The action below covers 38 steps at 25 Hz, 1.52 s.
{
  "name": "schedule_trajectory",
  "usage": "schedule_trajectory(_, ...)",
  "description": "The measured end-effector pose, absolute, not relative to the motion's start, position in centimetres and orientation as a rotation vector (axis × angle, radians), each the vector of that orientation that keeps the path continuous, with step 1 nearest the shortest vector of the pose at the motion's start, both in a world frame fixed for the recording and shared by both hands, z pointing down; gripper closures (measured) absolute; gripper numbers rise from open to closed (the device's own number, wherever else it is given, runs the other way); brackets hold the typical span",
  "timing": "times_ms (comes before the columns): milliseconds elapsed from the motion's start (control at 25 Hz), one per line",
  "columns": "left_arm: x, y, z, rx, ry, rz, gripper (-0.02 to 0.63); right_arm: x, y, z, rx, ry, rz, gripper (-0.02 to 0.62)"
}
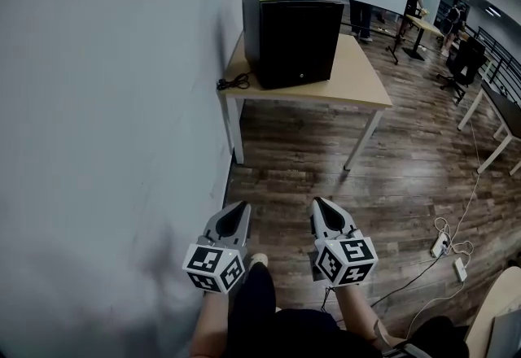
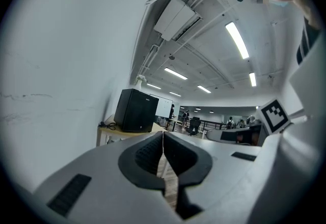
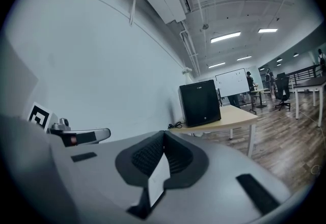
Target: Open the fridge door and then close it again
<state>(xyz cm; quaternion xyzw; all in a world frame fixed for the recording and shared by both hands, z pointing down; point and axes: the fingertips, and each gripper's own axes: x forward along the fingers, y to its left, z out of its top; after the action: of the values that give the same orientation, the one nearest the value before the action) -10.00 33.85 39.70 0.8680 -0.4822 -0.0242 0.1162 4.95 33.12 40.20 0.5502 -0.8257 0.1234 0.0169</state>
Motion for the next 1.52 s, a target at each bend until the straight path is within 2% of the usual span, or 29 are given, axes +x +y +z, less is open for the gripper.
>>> schedule_trajectory(920,-10.2,15.8,39.8,2.568,-1.297,-0.054,0.600,4.8,16.6,40.3,1.813,-2.496,0.423,0.606)
schedule_trajectory(1520,-10.8,8.0,40.5,2.585,-1.228,-0.045,0.600,3.5,9.5,41.9,1.829,-2.454,0.456,0.606)
